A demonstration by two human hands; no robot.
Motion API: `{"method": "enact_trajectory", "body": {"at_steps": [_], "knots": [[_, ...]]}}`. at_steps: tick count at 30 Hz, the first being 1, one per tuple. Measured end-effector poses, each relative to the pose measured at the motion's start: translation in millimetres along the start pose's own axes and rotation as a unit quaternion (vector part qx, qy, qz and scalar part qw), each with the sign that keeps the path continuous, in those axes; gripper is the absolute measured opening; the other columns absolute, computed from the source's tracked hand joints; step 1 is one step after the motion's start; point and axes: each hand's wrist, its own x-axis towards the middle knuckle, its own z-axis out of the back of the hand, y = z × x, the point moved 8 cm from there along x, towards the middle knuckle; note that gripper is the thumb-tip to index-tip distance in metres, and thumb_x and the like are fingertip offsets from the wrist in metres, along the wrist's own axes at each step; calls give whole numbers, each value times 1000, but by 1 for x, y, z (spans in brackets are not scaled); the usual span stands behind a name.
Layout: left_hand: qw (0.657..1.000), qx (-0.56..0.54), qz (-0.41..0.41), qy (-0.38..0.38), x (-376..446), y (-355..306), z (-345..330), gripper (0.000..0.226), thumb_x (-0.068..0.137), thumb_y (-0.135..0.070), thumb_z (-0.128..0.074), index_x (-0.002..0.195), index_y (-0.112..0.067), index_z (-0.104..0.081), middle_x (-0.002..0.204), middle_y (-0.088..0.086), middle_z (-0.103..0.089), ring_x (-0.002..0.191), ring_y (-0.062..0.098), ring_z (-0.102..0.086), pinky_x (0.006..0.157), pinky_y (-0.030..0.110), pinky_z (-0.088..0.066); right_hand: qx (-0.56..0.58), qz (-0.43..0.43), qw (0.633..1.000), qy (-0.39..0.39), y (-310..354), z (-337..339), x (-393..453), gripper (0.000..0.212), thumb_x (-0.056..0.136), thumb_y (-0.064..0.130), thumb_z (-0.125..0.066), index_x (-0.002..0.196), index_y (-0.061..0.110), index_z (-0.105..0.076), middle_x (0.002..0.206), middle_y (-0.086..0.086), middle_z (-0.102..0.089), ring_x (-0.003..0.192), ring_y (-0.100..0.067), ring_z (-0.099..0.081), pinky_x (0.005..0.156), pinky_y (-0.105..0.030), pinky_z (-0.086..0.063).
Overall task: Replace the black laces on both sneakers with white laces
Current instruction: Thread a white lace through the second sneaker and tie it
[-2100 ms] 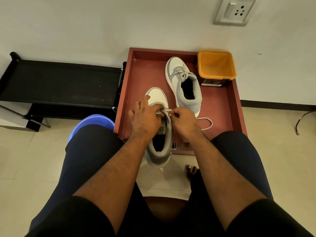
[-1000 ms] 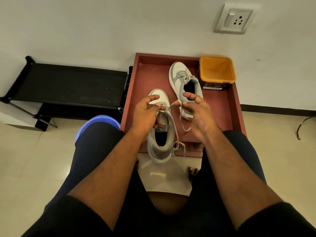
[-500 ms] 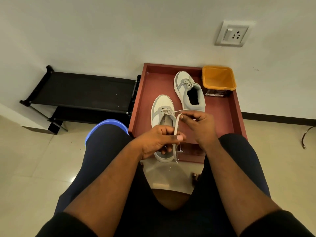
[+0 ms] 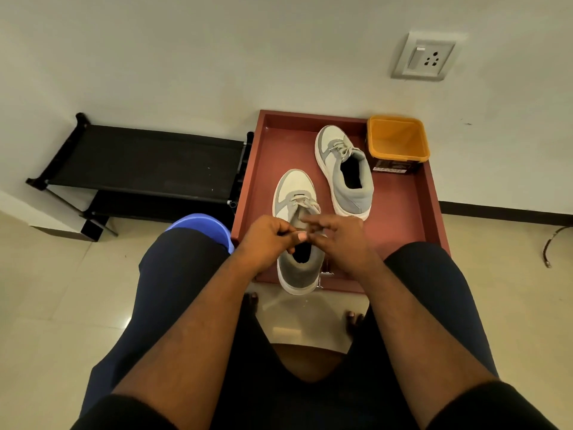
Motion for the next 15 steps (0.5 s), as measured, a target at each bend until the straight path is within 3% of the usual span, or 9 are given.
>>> {"method": "enact_trajectory", "body": {"at_steps": [2, 4, 7, 9, 12, 15], "knots": [[999, -24, 11, -40, 7, 8, 13, 7, 86, -23, -70, 81, -20, -74, 64, -3, -67, 58, 1, -59, 66, 19, -51, 29, -22, 999, -36, -5, 6, 3, 18, 81, 20, -76, 98, 18, -76, 85, 9, -73, 81, -9, -68, 83, -44, -54], [995, -49, 33, -80, 12, 17, 27, 8, 85, -23, -72, 77, -20, -73, 65, -3, -68, 60, 1, -59, 67, 25, -49, 46, -51, 995, -67, -12, 15, 8, 13, 82, 10, -73, 94, 13, -76, 81, 6, -71, 79, -13, -67, 81, -43, -55], [995, -64, 34, -73, 18, 14, 27, 7, 83, -20, -73, 79, -15, -74, 64, -2, -68, 49, -6, -53, 60, 19, -42, -24, -5, 997, -67, -5, 16, 12, 25, 82, 21, -73, 107, 20, -73, 99, 4, -72, 96, -16, -63, 88, -48, -50], [995, -76, 24, -60, 21, 7, 21, 9, 83, -18, -73, 80, -10, -75, 63, 2, -67, 44, -5, -51, 56, 14, -41, -61, 40, 996, -49, 1, 5, 15, 38, 78, 36, -72, 116, 31, -66, 110, 13, -68, 107, -15, -58, 92, -54, -44], [993, -95, 22, -59, 24, -1, 18, 15, 83, -20, -74, 80, -5, -75, 64, 6, -66, 37, -3, -48, 45, 6, -36, -13, 48, 998, -43, 2, -4, 22, 32, 79, 37, -68, 110, 36, -64, 85, 35, -61, 92, -13, -60, 85, -56, -45], [988, -81, 26, -125, 33, 8, 29, 30, 82, -37, -73, 55, -27, -67, 62, 2, -67, 45, 0, -52, 50, 18, -46, 30, 24, 995, -97, -2, 6, 28, 11, 81, 29, -72, 92, 27, -75, 76, 31, -59, 85, -10, -60, 82, -45, -50]]}}
